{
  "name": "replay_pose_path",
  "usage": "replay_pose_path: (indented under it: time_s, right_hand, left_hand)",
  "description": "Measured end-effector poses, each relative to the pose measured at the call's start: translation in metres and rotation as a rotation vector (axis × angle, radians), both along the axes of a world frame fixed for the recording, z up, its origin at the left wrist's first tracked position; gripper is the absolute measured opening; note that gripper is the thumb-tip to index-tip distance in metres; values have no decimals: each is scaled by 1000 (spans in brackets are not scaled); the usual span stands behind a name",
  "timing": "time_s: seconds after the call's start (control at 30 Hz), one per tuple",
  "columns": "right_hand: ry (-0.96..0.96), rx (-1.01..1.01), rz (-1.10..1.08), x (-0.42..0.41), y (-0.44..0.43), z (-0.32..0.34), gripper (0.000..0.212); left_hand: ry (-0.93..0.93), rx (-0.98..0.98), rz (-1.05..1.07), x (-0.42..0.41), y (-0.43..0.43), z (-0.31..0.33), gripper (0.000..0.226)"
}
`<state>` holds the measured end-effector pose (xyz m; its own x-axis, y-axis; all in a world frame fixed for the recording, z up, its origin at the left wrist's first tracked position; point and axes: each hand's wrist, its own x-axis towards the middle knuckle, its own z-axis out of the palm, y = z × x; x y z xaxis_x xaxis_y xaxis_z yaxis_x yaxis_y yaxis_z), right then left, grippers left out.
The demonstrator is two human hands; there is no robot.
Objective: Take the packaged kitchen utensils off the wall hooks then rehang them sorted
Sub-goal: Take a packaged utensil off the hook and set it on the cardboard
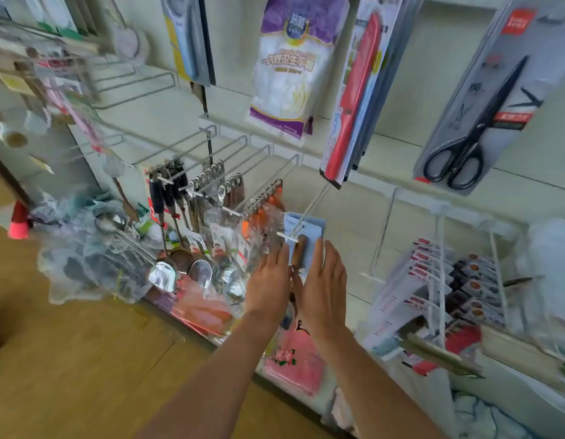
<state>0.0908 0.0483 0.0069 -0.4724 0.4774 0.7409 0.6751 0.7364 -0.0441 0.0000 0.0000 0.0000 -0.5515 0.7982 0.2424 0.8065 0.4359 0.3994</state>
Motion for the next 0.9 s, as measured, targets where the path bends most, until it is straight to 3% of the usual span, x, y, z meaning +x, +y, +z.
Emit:
replay_pose_path:
  time_s: [0.07,0.13,0.23,0.33,0.47,0.67,0.9]
  right_hand:
    - [44,-50,27,-2,6,0,127]
    - [51,-46,5,-3,14,-9,110]
    - [85,-163,-48,-11,24,-19,81]
    - [145,-207,-57,-21,32,-25,69]
    - [247,-264,-55,-28,33,-25,64]
    - [348,-410,-45,-34,39,-30,63]
    - [372,-427,-12,-40,47,-45,63]
  left_hand:
    - [-70,31,40,-2,7,-2,54]
    - [-130,28,88,-4,8,0,54]
    - [-230,-24,124,-6,9,-7,71]
    - [-322,-86,119,-8,11,-27,86]
    - [-350,-149,137,-1,18,-51,64]
    - [-588,-89,143,0,30,-82,38]
    - [-544,2,140,-1,49,-105,17]
